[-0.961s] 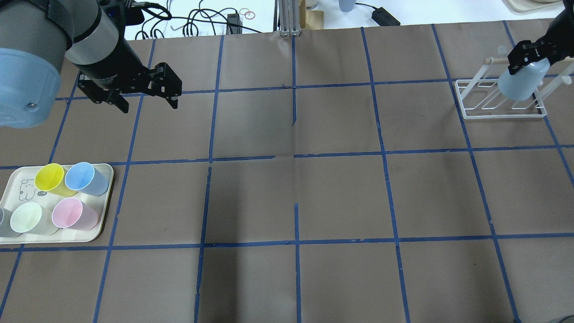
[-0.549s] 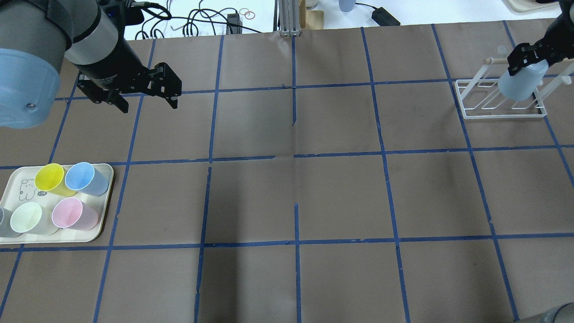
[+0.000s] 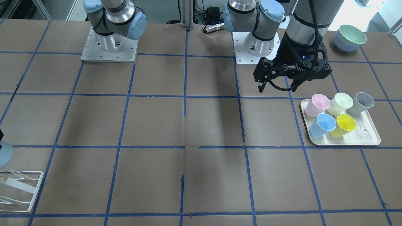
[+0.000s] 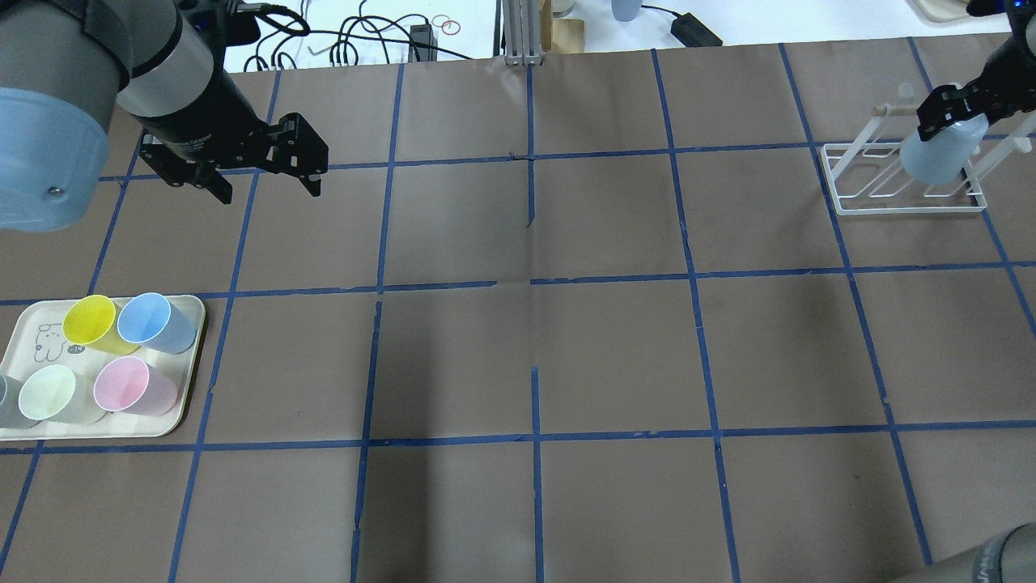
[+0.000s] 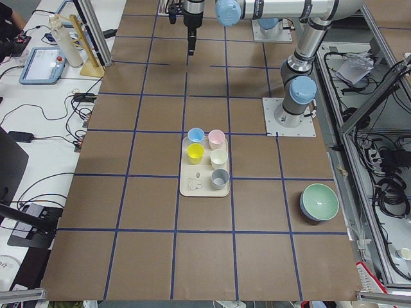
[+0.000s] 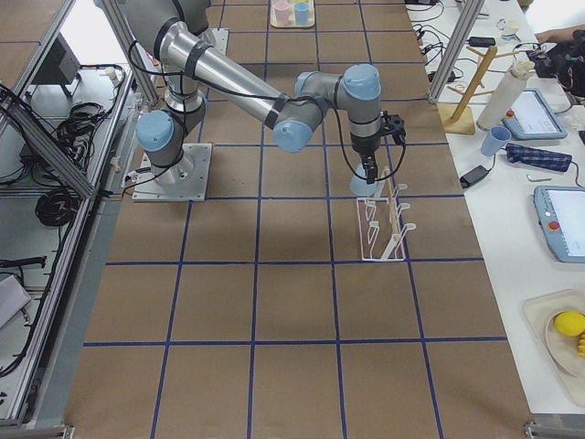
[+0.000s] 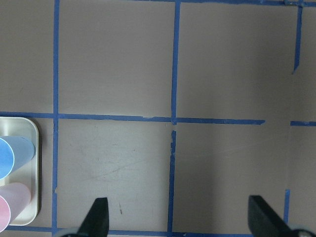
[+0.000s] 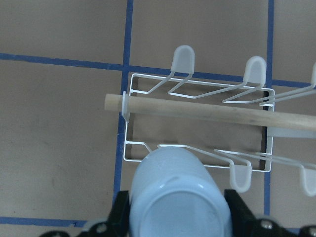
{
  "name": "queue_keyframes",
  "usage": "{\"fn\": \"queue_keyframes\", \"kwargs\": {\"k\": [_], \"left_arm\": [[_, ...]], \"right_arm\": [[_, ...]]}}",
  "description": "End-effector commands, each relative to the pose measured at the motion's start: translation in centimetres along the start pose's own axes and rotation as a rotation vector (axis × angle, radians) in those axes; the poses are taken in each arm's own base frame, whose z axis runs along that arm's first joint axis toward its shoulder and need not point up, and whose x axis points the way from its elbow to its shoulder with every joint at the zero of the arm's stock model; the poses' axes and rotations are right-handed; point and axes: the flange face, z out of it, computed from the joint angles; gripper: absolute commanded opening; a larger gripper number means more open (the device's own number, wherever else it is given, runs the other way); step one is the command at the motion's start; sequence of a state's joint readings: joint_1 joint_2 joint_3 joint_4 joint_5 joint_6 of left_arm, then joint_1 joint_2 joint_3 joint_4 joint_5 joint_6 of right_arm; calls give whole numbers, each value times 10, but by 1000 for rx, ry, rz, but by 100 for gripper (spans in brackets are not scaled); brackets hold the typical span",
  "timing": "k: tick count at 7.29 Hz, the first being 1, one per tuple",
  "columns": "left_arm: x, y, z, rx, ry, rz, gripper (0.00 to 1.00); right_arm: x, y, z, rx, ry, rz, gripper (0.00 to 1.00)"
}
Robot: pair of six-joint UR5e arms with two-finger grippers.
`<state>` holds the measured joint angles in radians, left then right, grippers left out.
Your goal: Transfer IKEA cup to right arm and place on rack
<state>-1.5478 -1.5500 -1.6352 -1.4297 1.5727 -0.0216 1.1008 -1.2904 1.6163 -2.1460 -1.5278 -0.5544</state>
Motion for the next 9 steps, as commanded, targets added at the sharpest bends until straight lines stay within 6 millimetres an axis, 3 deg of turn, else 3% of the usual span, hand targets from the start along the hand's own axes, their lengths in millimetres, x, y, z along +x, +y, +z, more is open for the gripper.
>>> {"fn": "queue_keyframes", "kwargs": {"k": [1, 3, 9], "left_arm": [[0, 0, 0, -1, 0, 0, 100], [0, 0, 1, -2, 0, 0, 100], [0, 0, 1, -2, 0, 0, 100]], "right_arm": [[2, -1, 17, -19, -15, 4, 0], [5, -5, 33, -12, -11, 4, 0], [4, -3, 50, -35, -30, 36, 0]]}}
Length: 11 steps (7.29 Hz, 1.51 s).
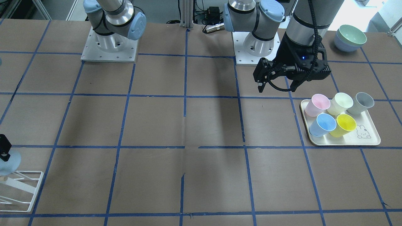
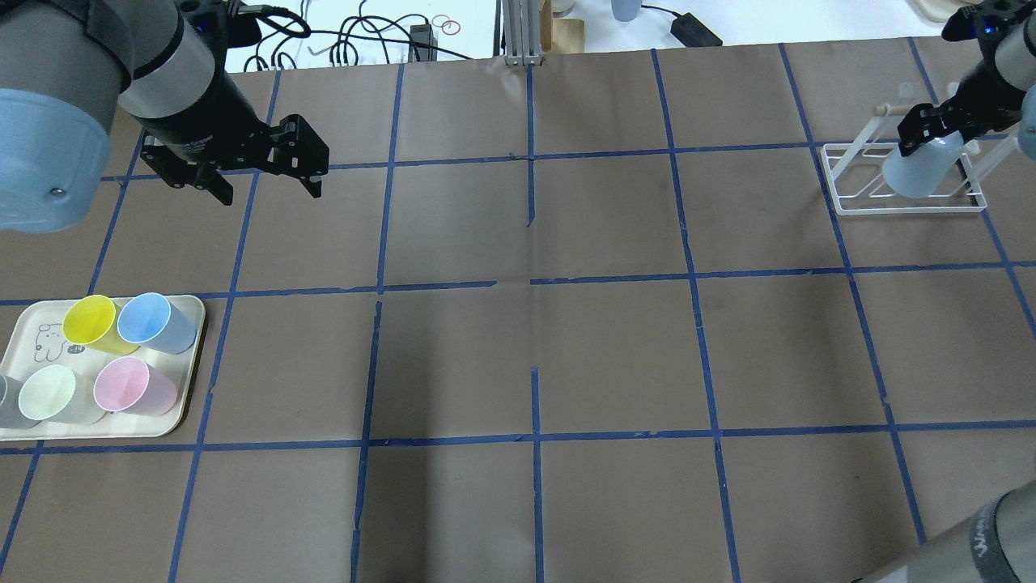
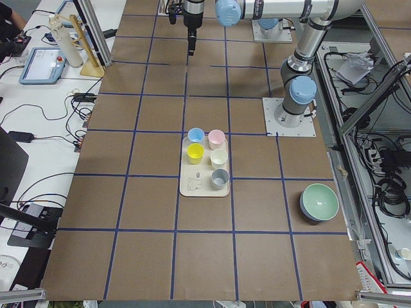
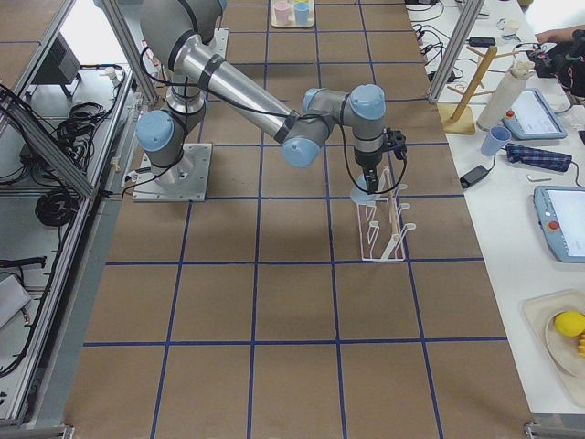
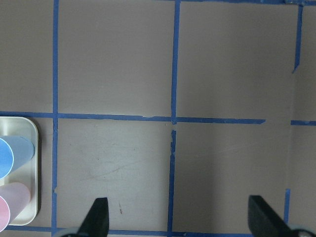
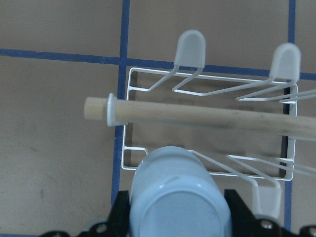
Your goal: Transfer IKEA cup to right arm and place on rack
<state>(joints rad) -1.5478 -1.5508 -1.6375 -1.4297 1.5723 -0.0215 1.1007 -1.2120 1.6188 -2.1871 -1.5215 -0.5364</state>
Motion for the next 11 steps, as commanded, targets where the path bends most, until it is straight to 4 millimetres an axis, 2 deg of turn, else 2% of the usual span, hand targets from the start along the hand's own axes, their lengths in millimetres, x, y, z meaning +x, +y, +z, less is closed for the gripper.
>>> {"fn": "queue_keyframes", "kwargs": {"k": [1, 2, 4, 5, 6, 7, 9, 11], "left_arm": [[0, 0, 0, -1, 0, 0, 100], [0, 0, 0, -1, 0, -2, 100], [0, 0, 0, -1, 0, -2, 100], [0, 0, 0, -1, 0, -3, 100], [0, 0, 0, -1, 1, -9, 100], [0, 0, 0, -1, 2, -12, 100], [1, 1, 0, 0, 6, -15, 100], [1, 1, 0, -3, 6, -15, 100]], "right_arm": [[-1, 2, 5, -8, -6, 19, 0], [0, 1, 8, -11, -8, 21, 6], [0, 2, 12, -15, -10, 20, 25], [0, 2, 17, -21, -15, 22, 46], [3, -2, 21, 6, 0, 22, 84], [3, -3, 23, 12, 11, 18, 100], [1, -2, 10, 10, 20, 18, 100], [-14, 13, -41, -31, -12, 16, 100]]}}
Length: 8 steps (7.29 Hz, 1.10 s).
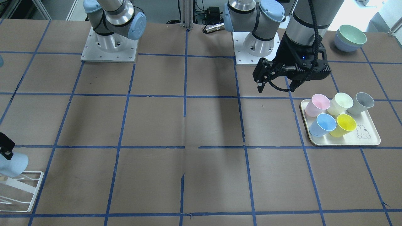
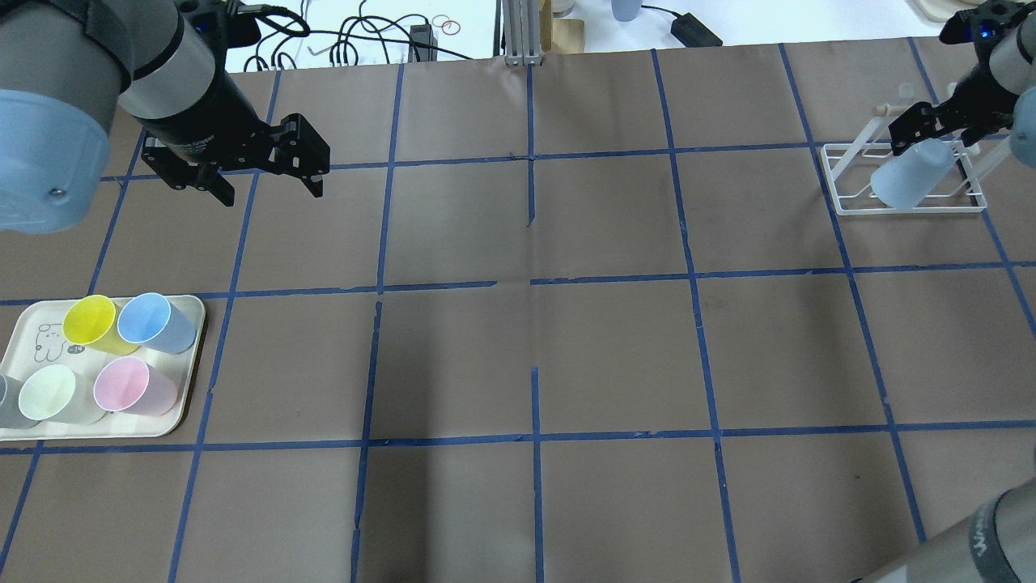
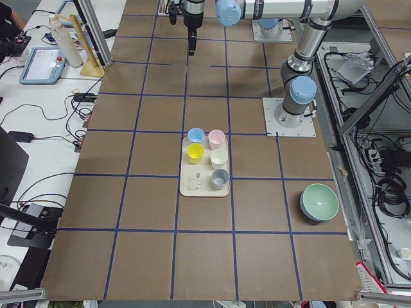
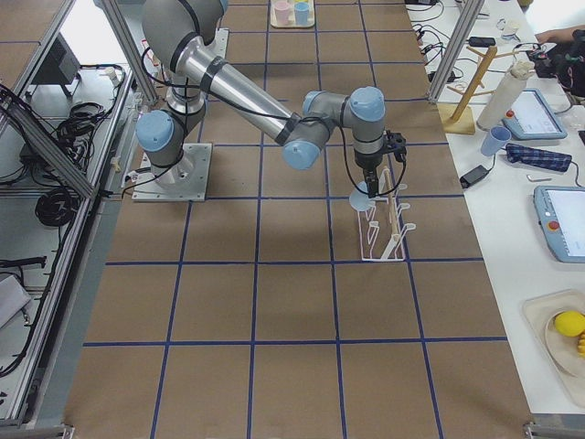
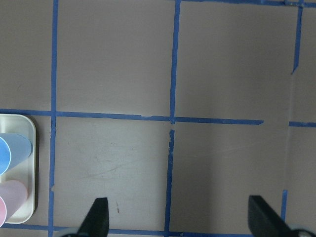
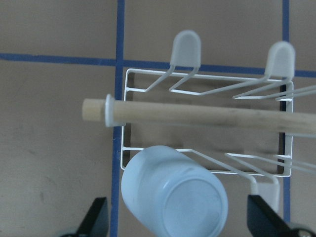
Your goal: Transfer IKEA cup to right arm and place on rack
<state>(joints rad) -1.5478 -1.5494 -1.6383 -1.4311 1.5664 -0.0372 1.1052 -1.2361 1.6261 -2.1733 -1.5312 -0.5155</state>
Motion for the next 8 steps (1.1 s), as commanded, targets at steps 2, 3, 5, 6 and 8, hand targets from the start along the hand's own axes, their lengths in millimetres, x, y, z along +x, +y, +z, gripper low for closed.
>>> {"fn": "queue_keyframes", "kwargs": {"k": [2, 3, 5, 6, 8], "left_arm": [[0, 1, 3, -5, 2, 2, 100], [0, 2, 3, -5, 2, 2, 100], [0, 2, 3, -5, 2, 2, 100], [0, 2, 4, -6, 2, 2, 100], [-1, 2, 4, -6, 1, 2, 100]], "right_arm": [[-33, 41, -103, -76, -39, 10, 100], [-50, 54, -136, -76, -37, 24, 100], [-105, 84, -185, -128, -78, 101, 100], [-143, 85, -197, -125, -71, 85, 100], [-210, 88, -198, -152, -87, 60, 100]]}}
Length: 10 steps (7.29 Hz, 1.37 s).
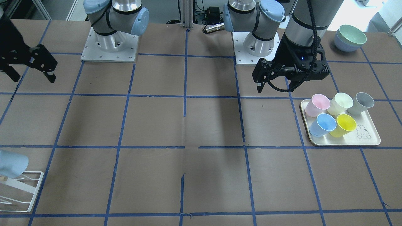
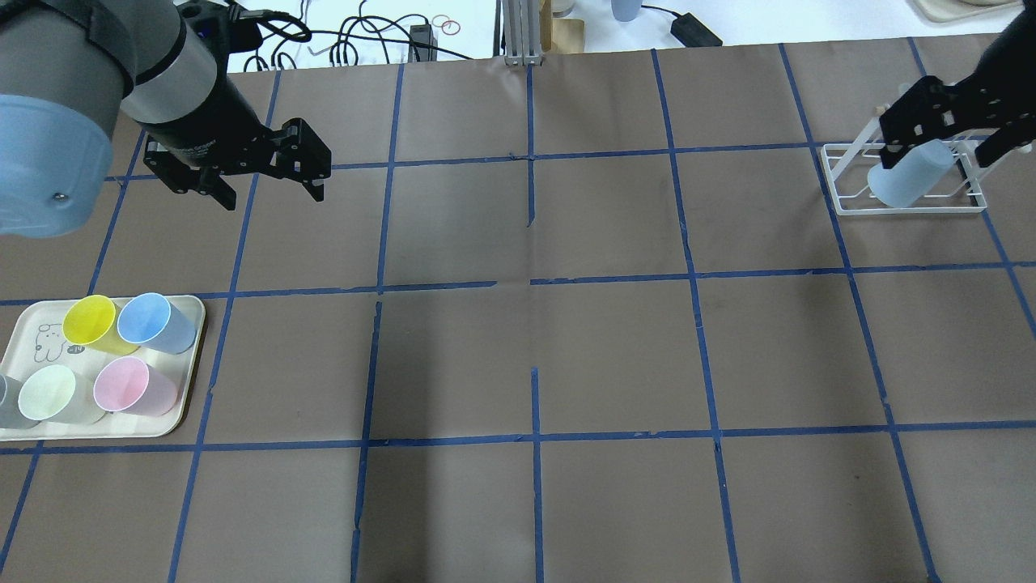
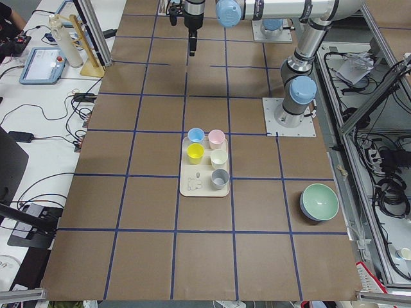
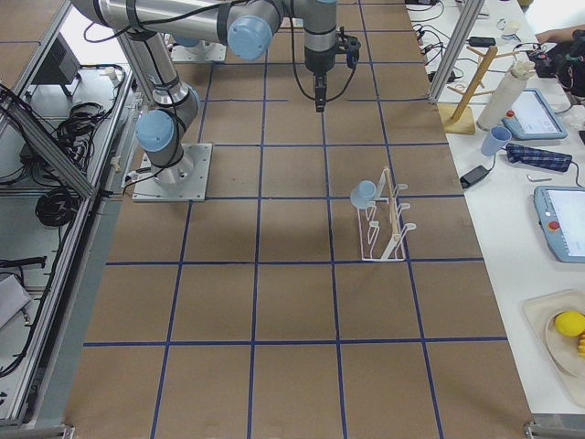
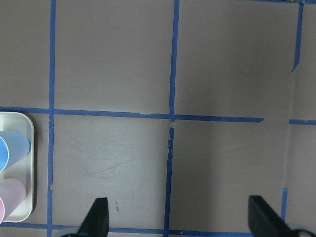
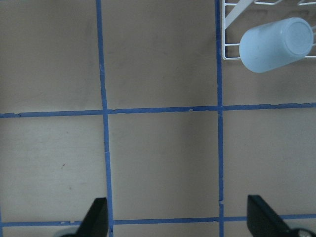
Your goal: Transfer IKEA cup to right arm and place on rack
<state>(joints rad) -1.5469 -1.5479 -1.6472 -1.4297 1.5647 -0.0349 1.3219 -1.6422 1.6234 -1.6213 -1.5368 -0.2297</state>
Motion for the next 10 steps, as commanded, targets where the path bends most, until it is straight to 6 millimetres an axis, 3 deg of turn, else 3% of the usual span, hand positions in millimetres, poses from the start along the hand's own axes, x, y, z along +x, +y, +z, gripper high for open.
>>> {"fn": "queue_keyframes", "kwargs": {"k": [1, 4, 6, 7, 10], "left_arm": [[0, 0, 0, 0, 0, 1, 100], [0, -1, 0, 0, 0, 1, 100], [0, -1, -1, 1, 0, 1, 100], [0, -1, -1, 3, 0, 1, 100], [0, -1, -2, 4, 2, 1, 100]], "right_arm": [[-67, 15, -1, -40, -13, -59, 100], [-77, 20, 0, -54, -28, -60, 100], [-102, 28, 6, -83, -19, -90, 100], [-106, 31, 11, -95, -23, -94, 100], [-103, 37, 2, -81, -1, -93, 100]]}}
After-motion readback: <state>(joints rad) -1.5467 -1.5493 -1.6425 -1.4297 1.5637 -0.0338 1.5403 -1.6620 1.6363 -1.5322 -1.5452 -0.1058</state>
